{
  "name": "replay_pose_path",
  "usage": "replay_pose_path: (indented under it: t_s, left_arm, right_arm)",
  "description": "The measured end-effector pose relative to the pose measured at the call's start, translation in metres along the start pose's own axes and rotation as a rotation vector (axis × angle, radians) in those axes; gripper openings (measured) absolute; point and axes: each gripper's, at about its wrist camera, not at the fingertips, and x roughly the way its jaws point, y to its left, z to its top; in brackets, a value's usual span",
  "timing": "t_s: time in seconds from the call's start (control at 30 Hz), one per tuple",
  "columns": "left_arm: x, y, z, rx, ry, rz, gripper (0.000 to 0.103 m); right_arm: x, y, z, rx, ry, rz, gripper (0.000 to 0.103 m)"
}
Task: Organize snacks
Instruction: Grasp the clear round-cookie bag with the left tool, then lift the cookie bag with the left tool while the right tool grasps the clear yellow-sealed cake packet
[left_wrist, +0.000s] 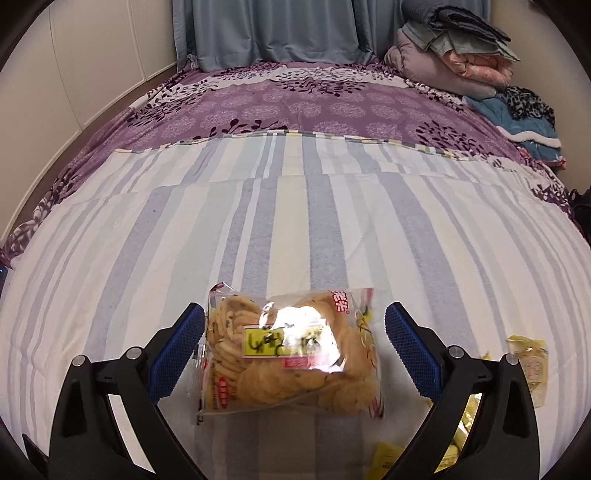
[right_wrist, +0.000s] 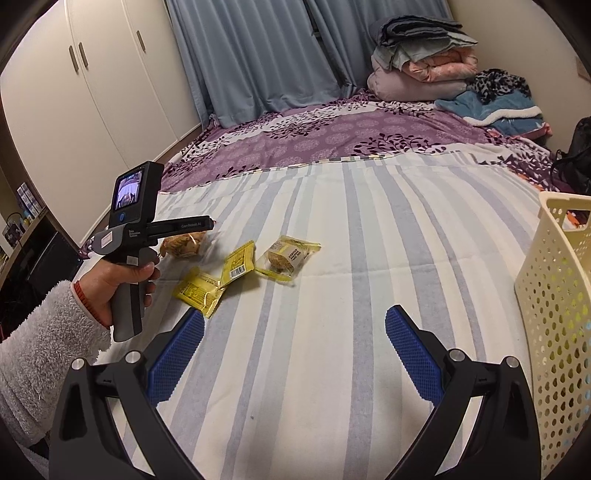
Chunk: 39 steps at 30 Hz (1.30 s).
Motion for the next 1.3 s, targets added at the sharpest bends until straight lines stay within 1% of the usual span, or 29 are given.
replay_pose_path:
  t_s: [0.1,0.3,0.37,0.5,0.67,0.8,0.93,0.97,1.0,1.03,1.07,1.1,1.13,1.2,1.3]
  left_arm:
    - [0.009,0.006,0.000,-0.011,0.029,0.002,0.099]
    - [0.013,0.015,0.000,-0.011,0.019,-0.045,0.099]
    - [0.014,0.019,0.001,-0.018,0.017,-0.050,0.099]
    - [0.011,0.026,0.001,-0.038,0.008,-0.052,0.096]
    - [0.001,0.038,-0.002,-0.078,-0.011,-0.051,0.094]
    - [-0.013,0.046,-0.004,-0.096,-0.034,-0.054,0.093]
    - [-0.028,0.049,-0.006,-0.103,-0.059,-0.067,0.093]
    - [-0.032,0.049,-0.007,-0.101,-0.067,-0.069,0.093]
    - [-0.034,0.049,-0.007,-0.099,-0.072,-0.072,0.092]
    - [-0.038,0.048,-0.007,-0.094,-0.082,-0.080,0.086]
    - [-0.041,0.048,-0.007,-0.089,-0.086,-0.086,0.084]
    - [-0.043,0.048,-0.007,-0.087,-0.086,-0.088,0.084]
    - [-0.045,0.048,-0.007,-0.087,-0.092,-0.094,0.084]
    - [-0.045,0.048,-0.007,-0.087,-0.093,-0.099,0.084]
    - [-0.039,0.049,-0.007,-0.088,-0.078,-0.109,0.084]
  right_arm:
    - [0.008,0.005,0.003,-0.017,0.006,0.006,0.098]
    - [0.033,0.014,0.013,-0.054,0.028,0.002,0.098]
    - [0.043,0.016,0.017,-0.071,0.033,-0.004,0.098]
    - [0.067,0.016,0.025,-0.100,0.052,-0.031,0.098]
    - [0.098,0.011,0.036,-0.084,0.079,-0.059,0.098]
    - [0.117,0.010,0.045,-0.061,0.099,-0.053,0.098]
    - [0.138,0.015,0.050,-0.073,0.128,-0.090,0.097]
    - [0.142,0.016,0.051,-0.073,0.135,-0.096,0.095]
    - [0.145,0.017,0.052,-0.074,0.139,-0.097,0.090]
    - [0.148,0.019,0.053,-0.078,0.144,-0.100,0.087]
    - [0.151,0.022,0.052,-0.083,0.148,-0.106,0.083]
    - [0.153,0.024,0.053,-0.088,0.152,-0.111,0.079]
    - [0.156,0.026,0.053,-0.093,0.155,-0.112,0.077]
    - [0.161,0.027,0.053,-0.098,0.166,-0.122,0.069]
    - [0.166,0.027,0.053,-0.096,0.175,-0.130,0.067]
